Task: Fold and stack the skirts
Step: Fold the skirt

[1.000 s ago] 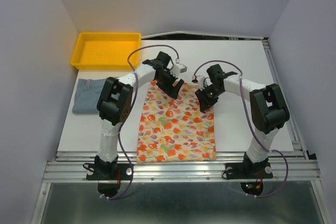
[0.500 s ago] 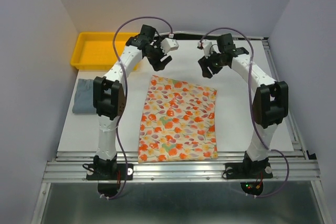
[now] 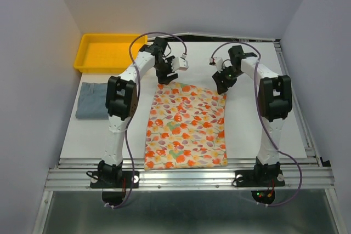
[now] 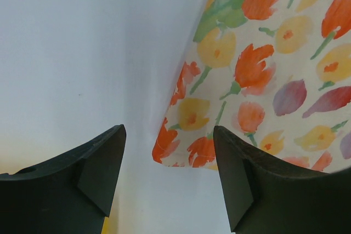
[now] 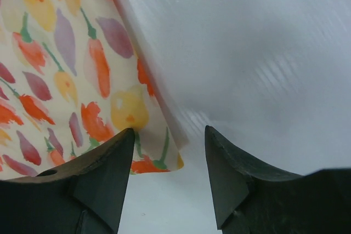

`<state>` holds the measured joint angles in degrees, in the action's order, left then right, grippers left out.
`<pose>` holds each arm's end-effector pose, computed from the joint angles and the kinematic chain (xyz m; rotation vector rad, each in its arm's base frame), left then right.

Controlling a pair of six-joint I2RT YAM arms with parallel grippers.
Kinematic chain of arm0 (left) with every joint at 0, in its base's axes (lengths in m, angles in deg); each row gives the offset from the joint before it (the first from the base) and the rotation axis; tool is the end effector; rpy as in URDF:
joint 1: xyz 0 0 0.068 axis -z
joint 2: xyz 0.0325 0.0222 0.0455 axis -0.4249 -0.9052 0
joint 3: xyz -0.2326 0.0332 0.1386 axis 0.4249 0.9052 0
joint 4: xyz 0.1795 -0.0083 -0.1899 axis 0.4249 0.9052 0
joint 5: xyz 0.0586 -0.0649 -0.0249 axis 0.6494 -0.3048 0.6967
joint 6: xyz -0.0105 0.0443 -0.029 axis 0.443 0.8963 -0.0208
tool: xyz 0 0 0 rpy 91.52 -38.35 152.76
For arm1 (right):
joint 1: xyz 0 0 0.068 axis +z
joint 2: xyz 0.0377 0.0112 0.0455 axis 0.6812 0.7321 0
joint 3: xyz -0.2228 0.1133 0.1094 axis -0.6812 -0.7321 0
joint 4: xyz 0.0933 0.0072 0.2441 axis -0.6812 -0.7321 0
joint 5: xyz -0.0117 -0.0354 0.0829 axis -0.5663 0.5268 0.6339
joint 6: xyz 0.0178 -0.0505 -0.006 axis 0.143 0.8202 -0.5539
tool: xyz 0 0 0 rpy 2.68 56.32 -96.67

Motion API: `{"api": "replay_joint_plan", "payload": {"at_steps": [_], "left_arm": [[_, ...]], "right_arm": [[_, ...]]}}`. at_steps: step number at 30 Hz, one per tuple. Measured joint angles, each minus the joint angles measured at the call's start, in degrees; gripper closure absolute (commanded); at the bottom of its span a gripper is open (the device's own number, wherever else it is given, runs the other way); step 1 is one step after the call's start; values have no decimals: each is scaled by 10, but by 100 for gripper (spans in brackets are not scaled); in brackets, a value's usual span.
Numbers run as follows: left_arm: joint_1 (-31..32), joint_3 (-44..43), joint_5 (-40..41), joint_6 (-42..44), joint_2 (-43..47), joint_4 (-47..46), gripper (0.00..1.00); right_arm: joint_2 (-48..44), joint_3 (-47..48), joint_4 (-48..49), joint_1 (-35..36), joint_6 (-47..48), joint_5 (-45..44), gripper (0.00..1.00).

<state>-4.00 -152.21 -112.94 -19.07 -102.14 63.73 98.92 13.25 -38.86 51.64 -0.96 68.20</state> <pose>0.4693 -0.1974 0.2177 1.7819 1.7385 -0.2607 0.4358 0.0813 0.1868 -1.1504 2.4777 0.4638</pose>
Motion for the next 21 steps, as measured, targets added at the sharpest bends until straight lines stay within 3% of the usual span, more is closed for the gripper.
{"api": "replay_joint_plan", "payload": {"at_steps": [7,10,11,14,21], "left_arm": [[0,0,7,17,-4,7,31],[-5,0,2,17,-4,7,26],[-10,0,-16,16,-4,7,20],[-31,-7,-61,3,-4,11,17],[-94,-32,-191,-59,-11,8,14]], "right_arm": [[6,7,-38,-4,11,33,43],[20,36,-60,-17,9,60,39],[29,57,-70,-30,4,82,37],[37,81,-75,-63,-11,125,35],[45,68,-73,-118,-64,230,30]]}}
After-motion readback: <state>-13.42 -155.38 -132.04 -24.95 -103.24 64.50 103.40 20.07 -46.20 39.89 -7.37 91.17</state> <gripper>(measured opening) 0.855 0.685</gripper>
